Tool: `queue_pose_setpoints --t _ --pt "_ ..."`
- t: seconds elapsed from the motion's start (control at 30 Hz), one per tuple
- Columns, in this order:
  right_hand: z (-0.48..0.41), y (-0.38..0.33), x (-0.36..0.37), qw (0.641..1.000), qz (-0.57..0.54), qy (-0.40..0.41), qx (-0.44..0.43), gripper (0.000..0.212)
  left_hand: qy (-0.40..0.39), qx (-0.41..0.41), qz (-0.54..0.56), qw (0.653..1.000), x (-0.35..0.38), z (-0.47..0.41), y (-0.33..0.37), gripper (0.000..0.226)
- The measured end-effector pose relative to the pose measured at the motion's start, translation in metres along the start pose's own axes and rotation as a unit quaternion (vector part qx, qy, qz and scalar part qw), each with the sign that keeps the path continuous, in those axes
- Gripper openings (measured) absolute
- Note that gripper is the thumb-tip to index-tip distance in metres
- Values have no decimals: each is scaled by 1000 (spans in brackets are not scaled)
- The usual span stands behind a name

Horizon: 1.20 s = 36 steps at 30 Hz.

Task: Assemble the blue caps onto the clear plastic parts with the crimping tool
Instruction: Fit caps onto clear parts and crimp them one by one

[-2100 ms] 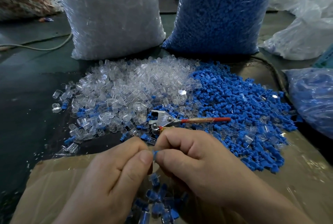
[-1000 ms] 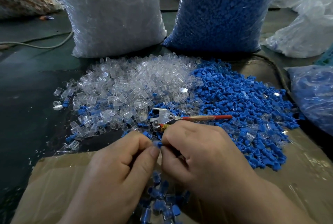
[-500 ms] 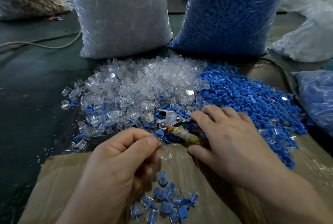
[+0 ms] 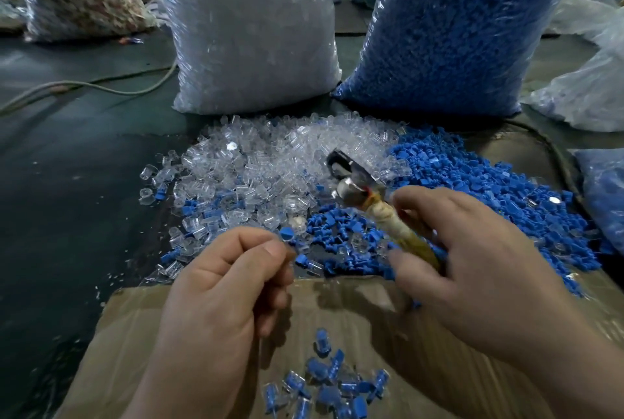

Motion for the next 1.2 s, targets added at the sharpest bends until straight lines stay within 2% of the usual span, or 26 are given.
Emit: queue_pose_setpoints --t 0.13,0.27,0.4,0.6,0.97,1.2 --pt "4 -11 -3 998 41 -4 -56 45 14 31 2 999 2 1 2 13" --pt "6 -15 -10 997 49 -22 -58 50 -3 49 7 999 4 2 3 10" --pt "7 -17 -8 996 31 -51 -67 56 0 85 -29 996 4 3 1 31" --pt "7 -12 -4 993 20 -89 -78 67 11 118 -63 991 1 2 -4 33" --pt "9 -10 0 995 4 -62 -75 63 47 155 -198 967 0 6 1 38" --pt "9 -8 3 993 -21 -75 -83 67 59 201 -281 937 0 8 4 34"
Point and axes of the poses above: each hand's wrist, its own z-axis away from the middle knuckle, its own x-axis out of the palm, y = z × x, the point moved 1 cm from there along -z, towards the middle knuckle, and after that the axes turned 5 degrees about z, right-handed, at the moved point
